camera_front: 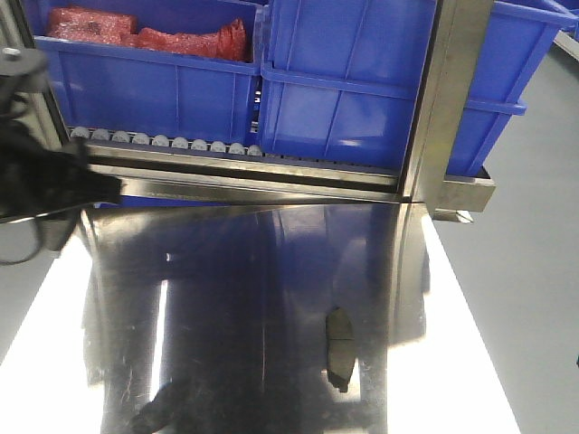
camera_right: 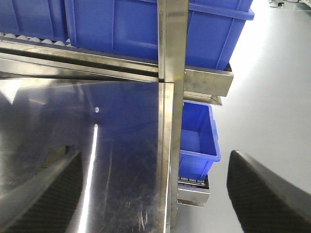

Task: Move and align brake pads A on conveyor

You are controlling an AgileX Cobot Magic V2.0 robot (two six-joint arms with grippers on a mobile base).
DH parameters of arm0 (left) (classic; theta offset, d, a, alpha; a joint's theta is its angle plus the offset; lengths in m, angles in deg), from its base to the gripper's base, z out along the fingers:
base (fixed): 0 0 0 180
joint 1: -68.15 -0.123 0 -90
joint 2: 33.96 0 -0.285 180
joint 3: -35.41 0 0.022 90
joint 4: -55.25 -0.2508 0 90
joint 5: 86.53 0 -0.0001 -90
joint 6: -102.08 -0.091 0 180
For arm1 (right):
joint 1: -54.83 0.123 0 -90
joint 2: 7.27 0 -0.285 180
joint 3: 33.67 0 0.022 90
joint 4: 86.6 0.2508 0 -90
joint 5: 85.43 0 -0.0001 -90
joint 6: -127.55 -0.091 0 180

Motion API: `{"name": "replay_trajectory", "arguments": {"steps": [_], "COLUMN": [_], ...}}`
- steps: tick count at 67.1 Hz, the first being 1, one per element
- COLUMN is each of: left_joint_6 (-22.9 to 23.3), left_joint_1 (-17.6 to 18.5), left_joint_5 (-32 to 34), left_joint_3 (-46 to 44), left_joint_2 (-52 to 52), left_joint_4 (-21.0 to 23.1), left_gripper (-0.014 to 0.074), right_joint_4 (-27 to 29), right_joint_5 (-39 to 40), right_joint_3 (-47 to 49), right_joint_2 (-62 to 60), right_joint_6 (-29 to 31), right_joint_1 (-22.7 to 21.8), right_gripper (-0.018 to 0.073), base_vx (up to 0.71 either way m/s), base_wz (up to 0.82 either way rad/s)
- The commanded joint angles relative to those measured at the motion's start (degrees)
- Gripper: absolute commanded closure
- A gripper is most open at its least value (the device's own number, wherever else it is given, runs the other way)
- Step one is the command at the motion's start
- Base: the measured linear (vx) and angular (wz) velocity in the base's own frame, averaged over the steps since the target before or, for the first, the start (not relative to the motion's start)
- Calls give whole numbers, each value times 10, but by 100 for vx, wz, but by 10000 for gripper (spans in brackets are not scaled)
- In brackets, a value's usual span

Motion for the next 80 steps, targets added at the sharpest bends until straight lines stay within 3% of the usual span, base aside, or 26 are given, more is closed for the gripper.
{"name": "replay_trajectory", "arguments": {"steps": [1,15,26,41,59,80], "left_joint_6": [-1,-6,-10,-26,-100,-101], "left_joint_1": [-23,-68,-70,-70,-68,-68], "left_joint_5": [70,149,205,218,223,226], "left_joint_3": [42,189,300,415,467,467], "left_joint_2": [78,224,351,498,595,594], "left_joint_4": [-21,-18,-5,20,49,49], "left_gripper": [603,603,603,603,603,603], "right_joint_4": [0,0,0,0,0,0], "right_joint_5": [44,44,44,44,44,44], "right_joint_3": [15,15,15,15,15,15], "right_joint_2": [4,4,4,4,4,4], "right_joint_6": [2,2,2,2,2,2], "right_joint_1": [0,0,0,0,0,0], "right_gripper": [-17,-17,-17,-17,-17,-17], "base_vx": [0,0,0,0,0,0], "base_wz": [0,0,0,0,0,0]}}
